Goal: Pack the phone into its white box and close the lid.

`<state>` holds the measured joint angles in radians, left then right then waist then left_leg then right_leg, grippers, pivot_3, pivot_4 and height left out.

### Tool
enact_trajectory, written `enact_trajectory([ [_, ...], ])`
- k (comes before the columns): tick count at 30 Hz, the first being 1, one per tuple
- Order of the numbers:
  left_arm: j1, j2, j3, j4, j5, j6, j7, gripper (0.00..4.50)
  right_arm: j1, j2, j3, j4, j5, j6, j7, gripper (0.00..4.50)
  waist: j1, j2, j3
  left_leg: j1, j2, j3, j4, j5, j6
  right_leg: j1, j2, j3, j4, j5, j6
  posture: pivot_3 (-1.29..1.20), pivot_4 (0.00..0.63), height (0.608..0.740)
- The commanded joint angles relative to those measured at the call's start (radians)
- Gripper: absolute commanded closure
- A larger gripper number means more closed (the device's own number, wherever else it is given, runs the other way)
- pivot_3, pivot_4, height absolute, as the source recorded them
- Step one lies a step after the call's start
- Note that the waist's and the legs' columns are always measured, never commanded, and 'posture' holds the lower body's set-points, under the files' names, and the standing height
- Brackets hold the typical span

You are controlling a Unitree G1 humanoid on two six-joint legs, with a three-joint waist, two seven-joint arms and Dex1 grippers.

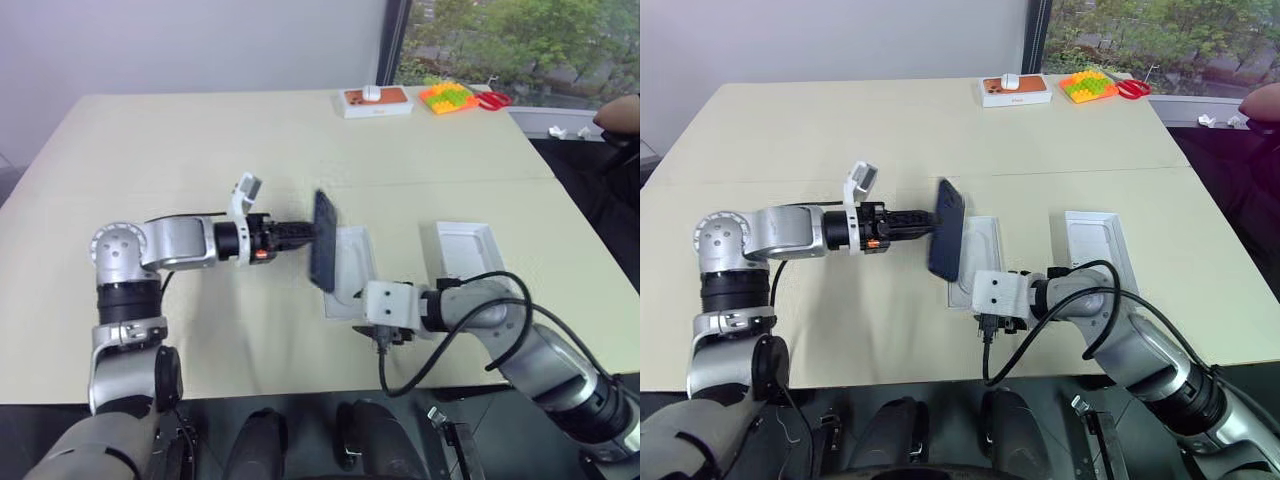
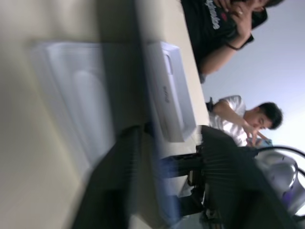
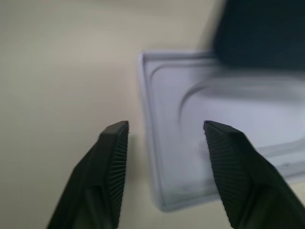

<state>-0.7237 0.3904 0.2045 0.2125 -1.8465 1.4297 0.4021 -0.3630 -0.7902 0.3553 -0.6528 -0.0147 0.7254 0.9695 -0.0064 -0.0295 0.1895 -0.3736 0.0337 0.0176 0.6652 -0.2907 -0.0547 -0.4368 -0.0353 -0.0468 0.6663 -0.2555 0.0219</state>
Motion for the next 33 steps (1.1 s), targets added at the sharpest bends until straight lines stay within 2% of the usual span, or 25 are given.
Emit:
enact_trajectory([
  [1,0.036,-0.01,-0.054,-0.087,-0.126,-0.121,0.111,0.86,0.015,-0.026,-0.108,-0.066,0.069,0.03,0.012,2.15,0.0,0.0,0.0,0.0,0.0,0.0,0.0,0.0,0.0,0.0,0.0,0.0,0.0,0.0,0.0,0.0,0.15,0.74],
  [6,0.073,-0.02,-0.09,-0.119,-0.126,-0.162,0.137,0.86,0.06,-0.065,-0.199,-0.078,0.123,0.053,0.007,2.15,0.009,0.0,0.0,0.0,-0.002,0.001,0.0,0.0,0.001,0.001,0.001,0.0,0.0,0.0,0.0,0.0,0.15,0.74],
  [11,0.088,0.033,-0.094,-0.098,-0.126,-0.153,0.101,0.86,0.071,-0.077,-0.207,-0.078,0.137,0.059,-0.019,2.15,0.012,0.0,0.0,0.001,-0.002,0.002,0.0,-0.001,0.002,0.001,0.004,0.0,-0.001,0.0,0.0,0.0,0.15,0.74],
  [16,0.127,0.202,-0.105,-0.099,-0.101,-0.095,-0.047,0.86,0.069,-0.066,-0.189,-0.063,0.14,0.056,-0.052,2.15,0.008,0.0,0.0,0.001,-0.002,0.002,0.0,-0.001,0.002,0.001,0.005,0.001,-0.001,0.0,0.0,0.0,0.15,0.74],
  [20,0.132,0.318,-0.077,-0.05,0.04,-0.072,-0.234,0.86,0.067,-0.061,-0.178,-0.056,0.143,0.05,-0.074,2.15,0.013,0.0,0.0,0.001,-0.002,0.002,0.0,-0.001,0.002,0.001,0.006,0.0,-0.001,0.0,0.0,0.0,0.15,0.74],
  [23,0.081,0.349,-0.054,0.002,0.131,-0.104,-0.341,1.69,0.066,-0.058,-0.17,-0.052,0.144,0.047,-0.086,2.15,0.019,0.0,0.0,0.0,-0.002,0.003,0.0,-0.002,0.004,0.001,0.006,0.0,-0.001,0.0,0.0,0.0,0.15,0.74],
  [28,-0.03,0.355,-0.175,-0.055,0.445,-0.14,-0.547,4.16,0.055,-0.055,-0.163,-0.047,0.145,0.051,-0.104,2.15,0.019,-0.001,0.0,-0.001,-0.003,0.002,0.0,-0.003,0.005,0.002,0.005,-0.002,-0.003,0.0,0.0,0.0,0.15,0.74],
  [29,-0.054,0.36,-0.242,-0.078,0.55,-0.173,-0.599,4.43,0.051,-0.054,-0.163,-0.048,0.146,0.053,-0.107,2.15,0.019,-0.001,0.0,-0.001,-0.003,0.002,0.0,-0.003,0.005,0.002,0.005,-0.002,-0.003,0.0,0.0,0.0,0.15,0.74],
  [33,-0.12,0.346,-0.436,-0.101,0.875,-0.353,-0.802,4.43,0.042,-0.055,-0.166,-0.046,0.147,0.058,-0.119,2.15,0.014,0.0,0.0,0.0,-0.002,0.002,0.0,-0.003,0.005,0.002,0.006,-0.001,-0.003,0.0,0.0,0.0,0.15,0.74],
])
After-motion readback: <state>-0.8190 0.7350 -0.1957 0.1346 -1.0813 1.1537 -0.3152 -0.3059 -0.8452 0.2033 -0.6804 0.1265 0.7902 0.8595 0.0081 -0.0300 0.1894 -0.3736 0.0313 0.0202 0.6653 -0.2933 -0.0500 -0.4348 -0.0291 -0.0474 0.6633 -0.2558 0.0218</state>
